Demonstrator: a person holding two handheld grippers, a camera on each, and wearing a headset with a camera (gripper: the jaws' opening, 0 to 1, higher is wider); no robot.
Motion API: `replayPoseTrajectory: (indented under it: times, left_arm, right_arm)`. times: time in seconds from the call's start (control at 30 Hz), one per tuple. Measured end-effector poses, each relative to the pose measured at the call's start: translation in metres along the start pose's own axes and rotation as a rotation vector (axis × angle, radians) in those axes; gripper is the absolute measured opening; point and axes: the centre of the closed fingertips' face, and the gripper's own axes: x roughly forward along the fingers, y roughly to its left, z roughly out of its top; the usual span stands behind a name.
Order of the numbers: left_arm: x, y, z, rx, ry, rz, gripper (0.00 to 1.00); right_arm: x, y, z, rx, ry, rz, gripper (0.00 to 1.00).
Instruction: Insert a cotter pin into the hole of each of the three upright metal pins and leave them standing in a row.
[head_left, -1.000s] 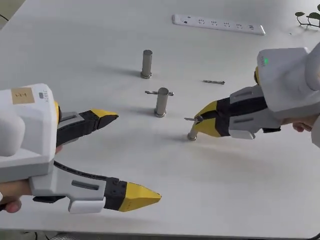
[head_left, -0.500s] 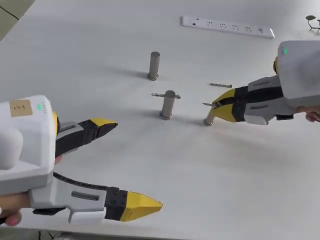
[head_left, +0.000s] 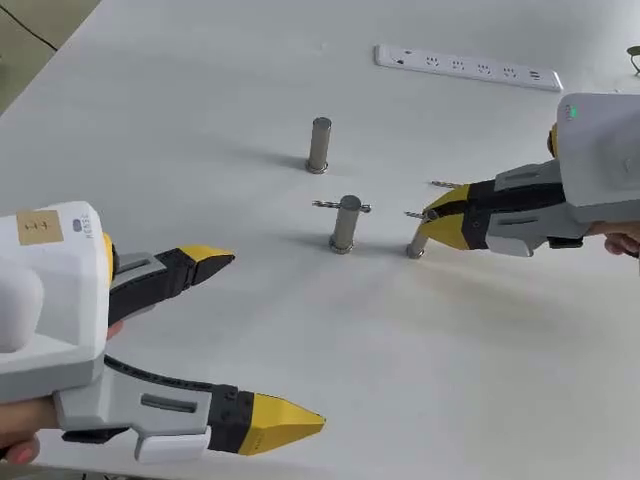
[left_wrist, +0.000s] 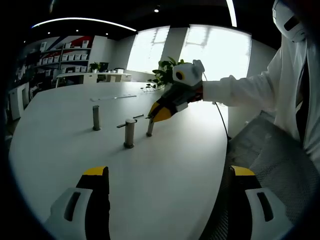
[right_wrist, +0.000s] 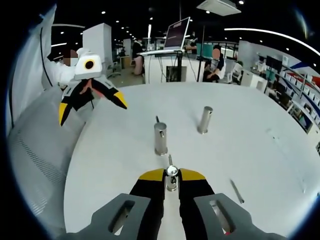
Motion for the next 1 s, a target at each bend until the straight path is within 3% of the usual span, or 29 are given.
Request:
replayPoseTrajectory:
  times: [0.47, 0.53, 0.6, 0.77, 0.9, 1.0]
  left_arm:
    - [0.004, -0.007, -0.005, 0.003, 0.023, -0.023, 0.99]
    - [0.003, -0.008, -0.004, -0.007, 0.013, -0.027, 0.99]
    - [0.002, -0.009, 0.000, -0.053, -0.023, -0.030, 0.99]
    - [0.001, -0.009, 0.002, -0.056, -0.039, -0.023, 0.99]
    - [-0.001, -0.008, 0.004, -0.063, -0.050, -0.020, 0.99]
    - [-0.002, -0.006, 0.007, -0.066, -0.060, -0.016, 0.99]
  right_arm:
    - [0.003, 0.002, 0.002, -0.005, -0.005, 0.025, 0.04]
    - [0.003, 0.002, 0.002, -0.001, -0.003, 0.023, 0.05]
    - [0.003, 0.001, 0.002, 0.008, -0.004, 0.018, 0.05]
    - [0.004, 0.003, 0.003, 0.022, -0.012, 0.022, 0.05]
    - [0.002, -0.001, 0.007, 0.017, -0.028, -0.012, 0.19]
    - [-0.003, 0.000, 0.011, 0.023, -0.038, -0.020, 0.19]
